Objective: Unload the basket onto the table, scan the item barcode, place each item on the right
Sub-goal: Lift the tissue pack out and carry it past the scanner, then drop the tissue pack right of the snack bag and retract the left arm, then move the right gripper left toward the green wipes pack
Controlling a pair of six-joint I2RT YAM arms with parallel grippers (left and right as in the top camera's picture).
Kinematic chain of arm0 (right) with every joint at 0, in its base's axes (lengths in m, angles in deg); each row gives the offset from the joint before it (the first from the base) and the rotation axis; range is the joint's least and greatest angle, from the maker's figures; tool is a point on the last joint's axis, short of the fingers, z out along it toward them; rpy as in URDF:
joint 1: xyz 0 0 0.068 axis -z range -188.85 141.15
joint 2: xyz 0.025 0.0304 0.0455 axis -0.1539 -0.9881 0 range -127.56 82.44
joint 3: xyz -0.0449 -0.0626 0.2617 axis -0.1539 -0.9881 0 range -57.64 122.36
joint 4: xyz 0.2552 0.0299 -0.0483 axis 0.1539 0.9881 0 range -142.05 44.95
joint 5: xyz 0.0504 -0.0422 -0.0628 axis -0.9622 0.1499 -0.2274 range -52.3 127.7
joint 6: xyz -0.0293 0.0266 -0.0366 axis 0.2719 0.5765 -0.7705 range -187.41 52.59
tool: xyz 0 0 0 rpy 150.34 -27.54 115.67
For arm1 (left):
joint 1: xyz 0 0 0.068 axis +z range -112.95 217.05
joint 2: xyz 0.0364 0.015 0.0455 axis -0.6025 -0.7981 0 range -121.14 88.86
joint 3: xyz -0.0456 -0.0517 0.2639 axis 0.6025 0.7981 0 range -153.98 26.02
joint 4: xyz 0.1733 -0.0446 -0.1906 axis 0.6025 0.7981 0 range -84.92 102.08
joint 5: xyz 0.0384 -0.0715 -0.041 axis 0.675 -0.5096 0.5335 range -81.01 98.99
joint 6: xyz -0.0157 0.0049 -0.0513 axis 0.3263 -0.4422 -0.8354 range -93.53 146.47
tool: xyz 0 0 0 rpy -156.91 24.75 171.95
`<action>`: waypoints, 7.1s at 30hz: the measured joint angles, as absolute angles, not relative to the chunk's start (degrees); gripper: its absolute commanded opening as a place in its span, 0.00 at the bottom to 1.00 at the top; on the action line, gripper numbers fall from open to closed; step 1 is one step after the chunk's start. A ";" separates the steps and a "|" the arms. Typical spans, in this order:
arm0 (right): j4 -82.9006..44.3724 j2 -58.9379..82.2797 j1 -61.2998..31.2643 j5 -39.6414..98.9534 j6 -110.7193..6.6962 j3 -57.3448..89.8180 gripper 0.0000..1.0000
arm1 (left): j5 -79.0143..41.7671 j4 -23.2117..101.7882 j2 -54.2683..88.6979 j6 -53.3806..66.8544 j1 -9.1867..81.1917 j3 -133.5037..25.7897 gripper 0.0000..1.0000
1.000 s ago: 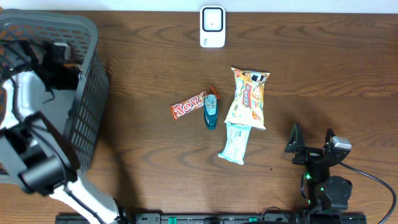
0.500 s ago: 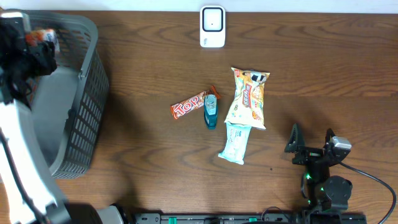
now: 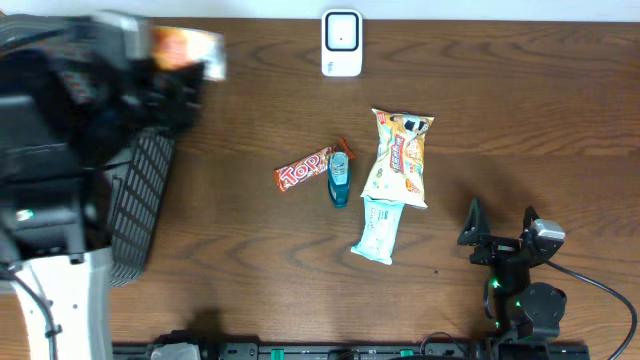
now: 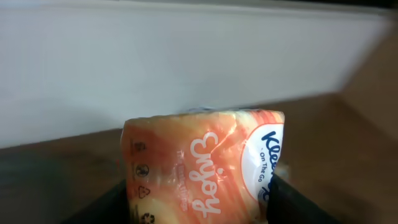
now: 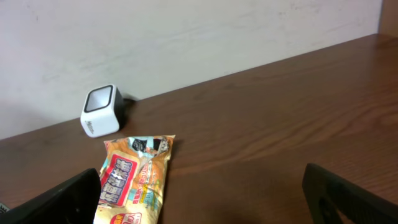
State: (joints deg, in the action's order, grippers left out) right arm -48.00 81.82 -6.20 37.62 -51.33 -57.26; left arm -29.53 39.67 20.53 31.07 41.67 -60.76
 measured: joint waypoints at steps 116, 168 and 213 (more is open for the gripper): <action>-49.61 81.80 -6.20 20.79 -26.48 -57.26 0.99 | -2.32 37.53 47.54 38.00 34.33 -53.46 0.98; -35.43 33.08 -7.05 -3.84 -36.08 -12.63 0.99 | -24.18 33.62 77.14 33.94 31.97 -38.62 0.98; -9.83 10.44 -22.81 17.95 -44.54 -6.31 0.95 | -12.37 24.83 88.61 33.52 34.40 -31.58 0.98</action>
State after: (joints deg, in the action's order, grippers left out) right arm -9.83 10.44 -22.81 17.95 -44.54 -6.31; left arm -12.37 24.83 88.61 33.52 34.40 -31.58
